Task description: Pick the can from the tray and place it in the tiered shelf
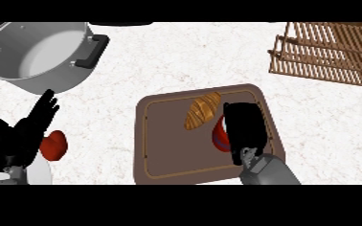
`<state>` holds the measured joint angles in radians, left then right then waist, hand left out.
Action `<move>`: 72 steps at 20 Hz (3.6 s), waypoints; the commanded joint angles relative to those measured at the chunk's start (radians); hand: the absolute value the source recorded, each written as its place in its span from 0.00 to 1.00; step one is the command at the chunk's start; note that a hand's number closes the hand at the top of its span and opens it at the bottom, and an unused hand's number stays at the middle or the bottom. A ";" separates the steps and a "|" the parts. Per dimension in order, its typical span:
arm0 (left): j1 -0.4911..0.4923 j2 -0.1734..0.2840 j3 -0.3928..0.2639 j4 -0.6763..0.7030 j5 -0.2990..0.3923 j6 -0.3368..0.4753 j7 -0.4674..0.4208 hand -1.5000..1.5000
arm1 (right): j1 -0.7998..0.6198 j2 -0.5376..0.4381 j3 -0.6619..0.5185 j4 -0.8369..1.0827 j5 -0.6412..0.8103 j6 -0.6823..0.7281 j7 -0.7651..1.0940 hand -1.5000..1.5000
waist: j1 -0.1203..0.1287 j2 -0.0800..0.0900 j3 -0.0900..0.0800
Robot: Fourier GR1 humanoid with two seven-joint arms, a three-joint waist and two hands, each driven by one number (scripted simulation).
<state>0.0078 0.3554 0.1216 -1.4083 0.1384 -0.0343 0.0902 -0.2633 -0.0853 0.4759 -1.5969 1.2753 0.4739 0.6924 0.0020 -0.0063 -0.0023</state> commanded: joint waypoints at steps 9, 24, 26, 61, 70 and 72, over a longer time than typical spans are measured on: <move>-0.011 -0.004 0.047 0.056 0.005 -0.008 -0.020 0.50 | 0.100 -0.321 -0.328 -0.192 -0.329 -0.133 -0.518 1.00 | -0.036 0.011 0.005; 0.047 -0.034 0.017 -0.024 -0.036 0.008 -0.006 0.50 | 0.082 -0.521 -1.031 -0.199 -1.068 0.223 -0.609 1.00 | -0.019 0.000 0.001; 0.042 -0.044 0.009 -0.054 -0.030 0.011 0.026 0.50 | 0.059 -0.569 -1.126 -0.172 -1.157 0.267 -0.567 1.00 | -0.017 0.000 0.002; -0.039 -0.053 0.052 -0.013 -0.059 -0.058 0.048 0.50 | -0.495 -0.981 -0.834 0.473 -0.905 -0.086 -0.618 1.00 | 0.019 0.010 0.002; -0.033 -0.101 0.026 -0.031 -0.102 -0.017 0.025 0.50 | -0.633 -0.900 -0.779 0.816 -0.807 -0.220 -0.763 1.00 | 0.023 0.013 0.003; -0.027 -0.074 0.060 0.022 -0.080 -0.052 -0.001 0.50 | -0.720 -0.913 -0.757 0.891 -0.785 -0.194 -0.758 1.00 | 0.027 0.014 0.002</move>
<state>-0.0140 0.2915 0.1771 -1.4254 0.0685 -0.0902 0.1124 -0.8943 -0.9975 -0.2995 -0.8323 0.4597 0.2842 -0.0287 0.0297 0.0075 0.0004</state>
